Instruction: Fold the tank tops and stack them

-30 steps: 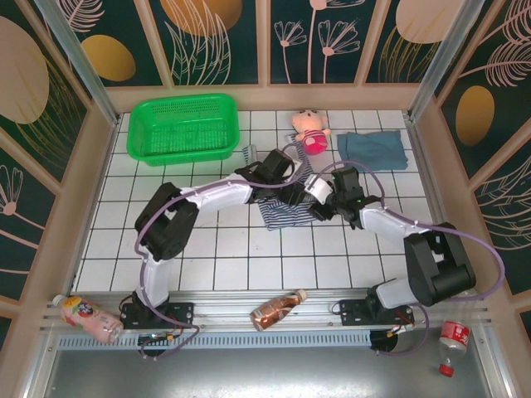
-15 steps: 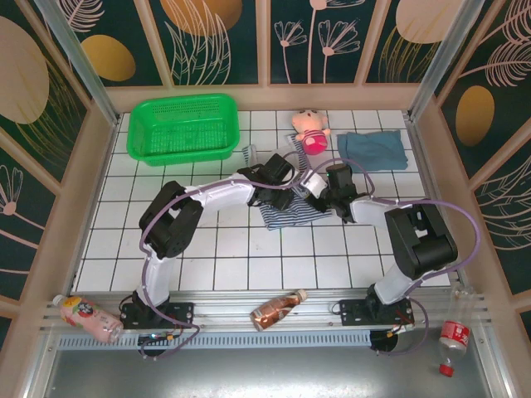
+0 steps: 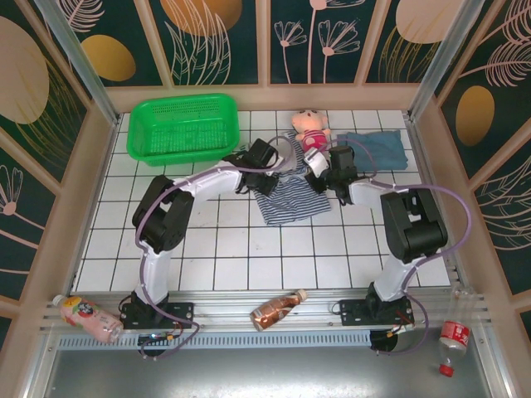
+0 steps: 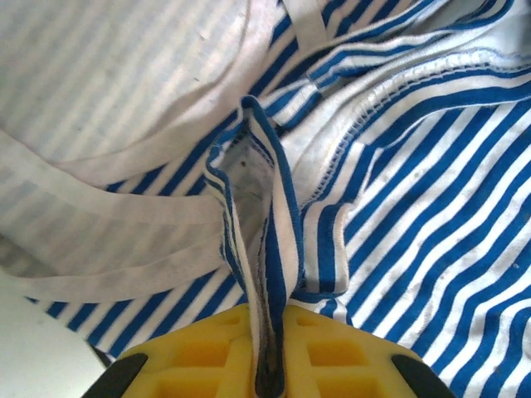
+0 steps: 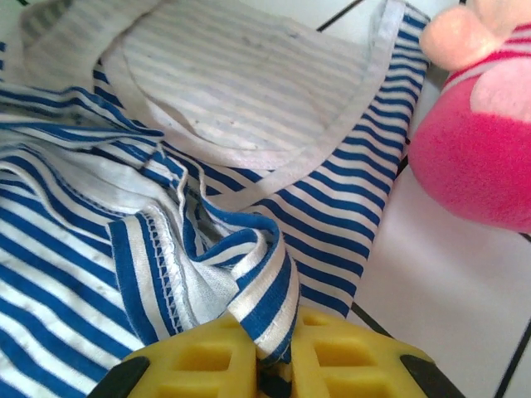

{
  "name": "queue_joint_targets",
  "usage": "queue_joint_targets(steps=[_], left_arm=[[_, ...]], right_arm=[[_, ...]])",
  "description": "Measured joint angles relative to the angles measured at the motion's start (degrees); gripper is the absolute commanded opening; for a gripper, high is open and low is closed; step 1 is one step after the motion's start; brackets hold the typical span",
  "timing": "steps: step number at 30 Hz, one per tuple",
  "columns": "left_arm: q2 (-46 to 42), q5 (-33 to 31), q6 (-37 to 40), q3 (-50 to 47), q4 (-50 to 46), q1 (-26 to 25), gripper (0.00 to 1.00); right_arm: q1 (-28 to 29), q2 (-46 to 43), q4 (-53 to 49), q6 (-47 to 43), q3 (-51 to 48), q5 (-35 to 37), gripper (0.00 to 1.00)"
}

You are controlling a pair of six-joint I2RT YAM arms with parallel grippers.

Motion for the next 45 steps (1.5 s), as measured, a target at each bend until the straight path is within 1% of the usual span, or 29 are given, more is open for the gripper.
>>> queue_joint_targets(steps=[4,8,12,13,15,16,17,19,20,22,25,28,30,32,34,36,38,41,45], left_arm=[[0.4,0.2,0.8,1.6,-1.6,1.5,0.2],[2.4,-1.2,1.0,3.3,-3.3,2.5,0.2],[5.4,-2.8,1.0,5.3,-4.5,2.9,0.24],[6.1,-3.7,1.0,5.6,-4.8,3.0,0.26],[7.1,-6.0,1.1,6.2,-5.7,3.0,0.35],[7.5,-7.5,1.1,6.7,-6.2,3.0,0.37],[7.9,-8.9,0.9,7.3,-6.7,3.0,0.39],[8.3,-11.4,0.9,8.4,-7.3,3.0,0.47],[8.3,-12.8,0.9,8.8,-7.5,3.0,0.49],[8.3,-15.3,0.3,9.5,-7.7,3.0,0.51],[8.3,-18.6,-0.3,10.4,-8.6,3.0,0.57],[8.3,-21.1,-1.8,12.1,-11.6,3.0,0.61],[8.2,-21.7,-3.7,13.6,-14.0,3.0,0.62],[7.4,-20.1,-6.5,14.1,-15.9,3.0,0.62],[5.7,-16.5,-9.6,13.6,-16.7,3.0,0.62],[2.8,-11.2,-12.7,11.0,-15.3,3.0,0.61],[-1.2,-4.3,-16.4,6.0,-11.7,2.8,0.58],[-4.2,3.8,-20.6,0.7,-6.2,2.0,0.53],[-3.1,9.3,-22.5,-2.2,-1.4,0.7,0.49]], right_arm=[[-0.4,4.4,-2.2,2.5,3.8,0.7,0.21],[-0.5,7.5,-3.9,5.0,7.2,3.0,0.33],[-0.6,9.2,-5.1,7.5,10.3,6.5,0.38],[-0.6,9.5,-5.6,8.4,11.1,7.6,0.4],[-0.6,9.7,-5.9,9.6,12.4,9.4,0.44],[-0.6,9.7,-6.0,10.1,12.9,10.2,0.45],[-0.6,9.7,-6.1,11.0,13.4,11.1,0.47],[-0.6,9.7,-6.8,11.8,14.3,12.4,0.47],[-0.6,9.7,-7.6,12.3,14.9,12.8,0.48],[-0.6,9.5,-8.4,12.7,15.2,13.4,0.51],[-0.7,7.6,-10.1,13.0,14.1,13.6,0.52],[-0.7,3.0,-12.1,12.7,11.0,13.3,0.53],[-0.7,-0.6,-13.3,12.6,8.7,12.3,0.54],[-0.7,-4.9,-13.7,12.2,5.7,10.1,0.54],[-0.5,-8.8,-13.7,11.1,2.4,7.5,0.54],[0.1,-12.5,-13.5,9.3,-1.7,4.7,0.54],[1.3,-14.6,-13.3,6.9,-5.7,2.5,0.53],[2.6,-13.6,-13.4,4.3,-8.0,0.5,0.5],[2.7,-9.5,-13.4,1.3,-8.0,0.0,0.49]])
